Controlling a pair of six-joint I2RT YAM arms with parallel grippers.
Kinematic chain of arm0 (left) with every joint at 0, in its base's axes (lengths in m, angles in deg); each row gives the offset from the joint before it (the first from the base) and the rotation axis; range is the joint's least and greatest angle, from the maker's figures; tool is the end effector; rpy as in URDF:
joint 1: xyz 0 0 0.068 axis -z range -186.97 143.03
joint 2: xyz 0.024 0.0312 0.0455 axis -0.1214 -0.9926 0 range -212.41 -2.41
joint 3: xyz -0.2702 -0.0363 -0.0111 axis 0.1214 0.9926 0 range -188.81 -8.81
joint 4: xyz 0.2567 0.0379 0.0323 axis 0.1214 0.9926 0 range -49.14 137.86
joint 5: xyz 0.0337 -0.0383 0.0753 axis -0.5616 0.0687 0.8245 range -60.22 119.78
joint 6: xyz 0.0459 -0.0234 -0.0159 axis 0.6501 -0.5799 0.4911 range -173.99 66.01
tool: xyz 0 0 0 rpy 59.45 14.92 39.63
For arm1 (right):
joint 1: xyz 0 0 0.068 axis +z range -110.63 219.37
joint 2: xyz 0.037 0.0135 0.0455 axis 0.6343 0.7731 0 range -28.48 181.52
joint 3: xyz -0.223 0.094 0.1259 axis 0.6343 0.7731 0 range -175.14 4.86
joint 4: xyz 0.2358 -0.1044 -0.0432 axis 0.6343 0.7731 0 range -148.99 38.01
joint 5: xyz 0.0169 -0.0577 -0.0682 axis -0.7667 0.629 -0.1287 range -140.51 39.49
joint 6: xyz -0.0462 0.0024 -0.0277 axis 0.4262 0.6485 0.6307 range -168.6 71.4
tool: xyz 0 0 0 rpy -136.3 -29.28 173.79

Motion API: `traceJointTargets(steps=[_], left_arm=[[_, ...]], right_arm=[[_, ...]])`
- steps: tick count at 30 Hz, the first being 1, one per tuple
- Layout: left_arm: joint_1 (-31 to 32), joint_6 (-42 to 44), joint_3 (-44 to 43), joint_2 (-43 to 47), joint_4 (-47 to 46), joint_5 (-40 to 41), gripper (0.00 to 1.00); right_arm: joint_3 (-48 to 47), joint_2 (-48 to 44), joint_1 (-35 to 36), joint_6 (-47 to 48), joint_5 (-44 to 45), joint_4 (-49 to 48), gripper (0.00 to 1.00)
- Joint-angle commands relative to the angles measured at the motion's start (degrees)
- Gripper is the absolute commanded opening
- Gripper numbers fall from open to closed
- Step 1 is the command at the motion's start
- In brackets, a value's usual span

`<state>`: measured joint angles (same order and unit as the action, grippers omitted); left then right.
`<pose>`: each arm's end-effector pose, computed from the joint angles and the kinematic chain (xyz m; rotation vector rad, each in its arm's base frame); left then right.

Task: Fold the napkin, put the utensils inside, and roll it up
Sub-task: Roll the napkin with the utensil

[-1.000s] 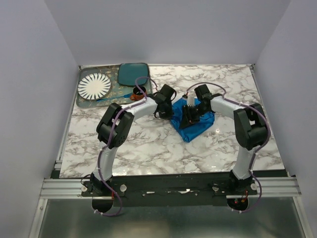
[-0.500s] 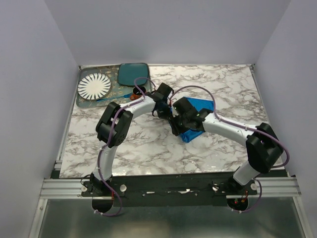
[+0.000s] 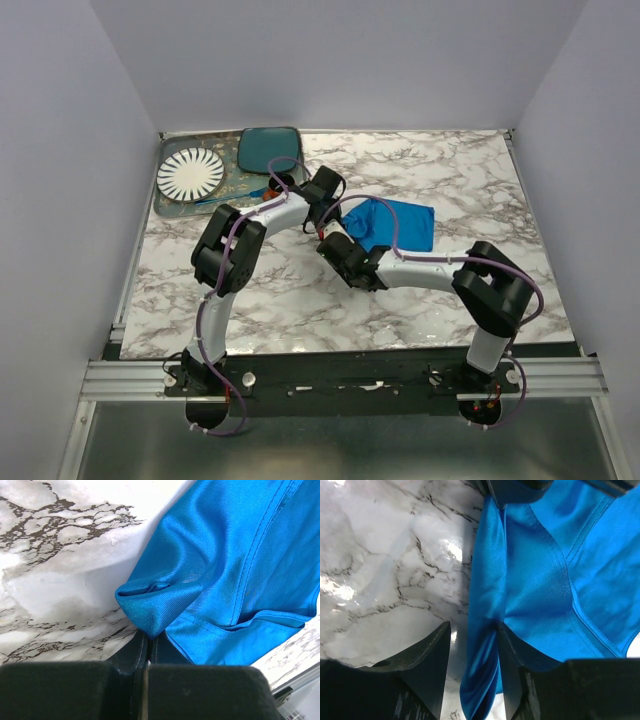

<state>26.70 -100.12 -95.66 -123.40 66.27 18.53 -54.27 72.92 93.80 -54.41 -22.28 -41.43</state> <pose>0.3687 -0.2541 0.1581 -0.2271 2.7664 -0.6939 0.2153 0.2724 0.1607 -0.8544 2.2930 -0.2009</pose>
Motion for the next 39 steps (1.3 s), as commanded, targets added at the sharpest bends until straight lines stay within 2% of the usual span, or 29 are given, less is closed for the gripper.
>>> traceJointTargets(steps=[1,8,13,16,17,21,24,26,30,31,32,35,39], left_arm=[[-0.8,2.1,2.9,-1.3,3.5,0.0,0.0],[-1.0,2.4,3.6,-1.4,3.1,-0.8,0.0],[-1.4,3.1,3.7,-1.1,3.1,-0.7,0.0],[-1.8,3.4,3.7,-1.0,3.1,-1.2,0.0],[-1.9,3.6,3.6,-1.1,3.1,-1.4,0.0],[-1.9,3.9,3.1,-1.3,3.1,-2.0,0.0],[-2.0,4.6,2.6,-1.4,3.2,-1.9,0.0],[-2.0,5.5,2.1,-1.4,3.3,-1.8,0.0],[-2.2,7.8,1.2,-0.8,3.1,-0.7,0.0],[-2.2,8.3,1.2,0.1,2.5,-0.4,0.02],[-2.2,8.8,1.4,0.8,1.9,-0.2,0.16],[-2.3,10.5,3.0,4.9,0.1,2.5,0.39],[-2.5,12.4,4.2,9.0,-0.1,3.2,0.51]], right_arm=[[-1.9,2.4,0.4,1.2,5.1,-1.9,0.48],[-2.0,5.6,-1.2,0.7,4.5,-2.6,0.46],[0.0,4.7,-3.9,-0.3,1.7,-4.2,0.45],[0.1,4.6,-5.0,-0.2,-1.6,-4.2,0.36],[0.2,4.8,-5.6,-0.5,-2.5,-4.2,0.28],[0.8,4.9,-7.0,-0.8,-6.9,-4.2,0.13],[1.0,4.7,-7.9,-1.4,-12.6,-3.9,0.05],[1.3,4.3,-9.8,-2.3,-20.9,-3.9,0.01],[1.3,4.1,-12.7,-3.8,-35.1,-3.6,0.01],[1.3,4.0,-13.7,-4.1,-39.2,-3.6,0.01],[1.4,3.9,-14.4,-4.9,-41.5,-3.6,0.01],[2.0,3.7,-17.8,-6.5,-49.7,-4.5,0.01],[3.1,4.8,-21.7,-8.0,-58.4,-6.6,0.01]])
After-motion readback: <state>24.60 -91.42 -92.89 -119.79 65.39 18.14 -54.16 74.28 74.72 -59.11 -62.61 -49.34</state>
